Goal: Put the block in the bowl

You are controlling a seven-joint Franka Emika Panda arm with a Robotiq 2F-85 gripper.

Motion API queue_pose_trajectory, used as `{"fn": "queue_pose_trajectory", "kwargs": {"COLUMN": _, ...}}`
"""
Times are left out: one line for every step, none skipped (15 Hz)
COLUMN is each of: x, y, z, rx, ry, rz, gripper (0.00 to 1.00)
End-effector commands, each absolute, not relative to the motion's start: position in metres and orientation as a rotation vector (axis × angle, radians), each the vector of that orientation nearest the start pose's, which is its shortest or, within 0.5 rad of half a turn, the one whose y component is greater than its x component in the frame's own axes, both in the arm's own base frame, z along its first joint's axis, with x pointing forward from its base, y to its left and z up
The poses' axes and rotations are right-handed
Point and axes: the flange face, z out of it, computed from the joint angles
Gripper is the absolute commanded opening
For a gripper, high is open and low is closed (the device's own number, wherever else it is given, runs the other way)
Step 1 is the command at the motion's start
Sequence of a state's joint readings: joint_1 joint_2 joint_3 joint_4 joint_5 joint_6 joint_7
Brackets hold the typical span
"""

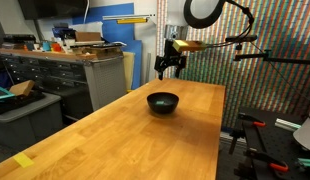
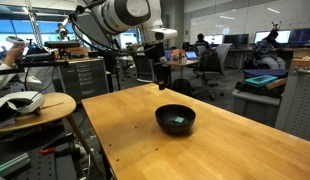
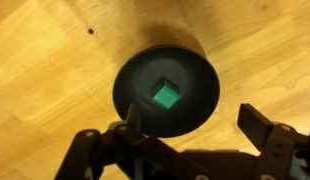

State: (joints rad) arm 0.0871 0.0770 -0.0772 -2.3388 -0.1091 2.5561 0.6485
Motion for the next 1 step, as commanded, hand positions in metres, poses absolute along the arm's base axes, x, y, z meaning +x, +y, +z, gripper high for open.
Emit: {"fn": "queue_pose_trajectory", "kwargs": {"x": 0.5248, "y": 0.0065, "z": 0.3154, "rx": -3.037, "ry": 0.856, "rz": -0.243, "gripper": 1.00}}
